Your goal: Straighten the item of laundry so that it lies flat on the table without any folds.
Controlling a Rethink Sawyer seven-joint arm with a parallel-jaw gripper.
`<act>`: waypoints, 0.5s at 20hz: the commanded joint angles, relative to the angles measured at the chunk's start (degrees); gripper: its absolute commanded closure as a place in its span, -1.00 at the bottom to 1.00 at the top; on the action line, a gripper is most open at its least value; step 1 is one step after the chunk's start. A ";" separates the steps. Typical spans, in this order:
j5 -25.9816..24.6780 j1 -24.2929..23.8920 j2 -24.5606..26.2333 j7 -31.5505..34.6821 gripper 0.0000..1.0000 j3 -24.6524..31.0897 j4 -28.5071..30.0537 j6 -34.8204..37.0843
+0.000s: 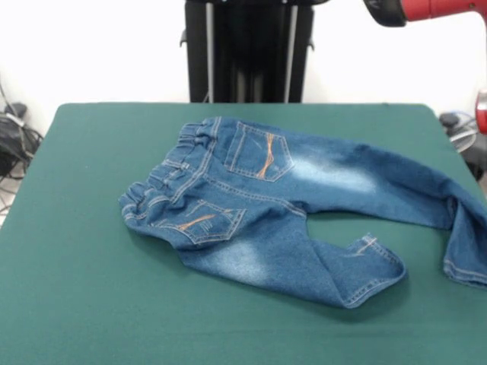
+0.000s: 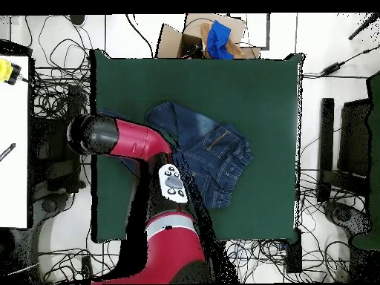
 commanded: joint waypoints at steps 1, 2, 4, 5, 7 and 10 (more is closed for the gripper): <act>-2.82 -0.34 0.97 1.95 -1.00 6.19 5.12 0.66; -2.74 -0.09 0.64 2.37 -1.00 5.89 5.01 1.22; -2.58 0.13 0.19 2.79 -1.00 5.69 4.76 2.08; -2.36 0.04 0.18 2.88 -1.00 5.93 4.73 2.32; -2.39 0.08 0.38 2.96 -1.00 5.97 4.09 2.73; -2.67 0.44 0.48 3.11 -1.00 5.49 3.12 3.66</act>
